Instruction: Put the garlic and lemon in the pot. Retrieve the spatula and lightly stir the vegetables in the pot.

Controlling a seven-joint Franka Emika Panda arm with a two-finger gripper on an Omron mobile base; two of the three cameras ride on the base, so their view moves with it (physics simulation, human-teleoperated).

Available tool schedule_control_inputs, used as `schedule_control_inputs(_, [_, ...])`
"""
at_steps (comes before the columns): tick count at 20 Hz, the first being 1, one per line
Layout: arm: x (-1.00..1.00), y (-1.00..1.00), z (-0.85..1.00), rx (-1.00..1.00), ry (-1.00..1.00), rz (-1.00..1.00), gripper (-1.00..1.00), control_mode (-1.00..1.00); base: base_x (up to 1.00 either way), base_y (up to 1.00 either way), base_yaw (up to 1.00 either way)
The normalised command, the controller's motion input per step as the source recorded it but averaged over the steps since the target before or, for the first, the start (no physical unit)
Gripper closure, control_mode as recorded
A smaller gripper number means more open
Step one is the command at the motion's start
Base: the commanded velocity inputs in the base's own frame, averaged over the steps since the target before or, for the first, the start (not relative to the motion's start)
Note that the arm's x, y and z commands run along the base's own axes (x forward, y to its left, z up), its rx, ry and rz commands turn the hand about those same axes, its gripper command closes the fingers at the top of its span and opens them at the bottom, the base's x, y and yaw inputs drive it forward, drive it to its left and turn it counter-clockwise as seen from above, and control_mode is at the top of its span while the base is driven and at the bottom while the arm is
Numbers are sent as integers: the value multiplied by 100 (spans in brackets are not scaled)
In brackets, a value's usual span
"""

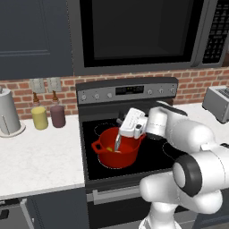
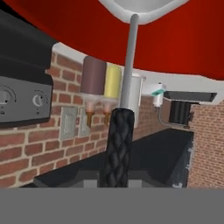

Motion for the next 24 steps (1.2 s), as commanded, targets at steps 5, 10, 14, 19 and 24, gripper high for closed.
schedule_control_inputs(5, [26, 11, -28, -15, 4, -7, 100, -100, 0, 0, 0])
schedule_control_inputs(10, [-1, 8, 2, -7, 0, -8, 100, -100, 0, 0, 0])
schedule_control_inputs(14, [-54, 0, 31, 1, 0, -1, 100, -100, 0, 0, 0])
schedule_control_inputs(19, [-17, 6, 40, 1, 1, -2, 100, -100, 0, 0, 0])
schedule_control_inputs(24, [-2, 3, 52, 4, 17, -13, 100, -100, 0, 0, 0])
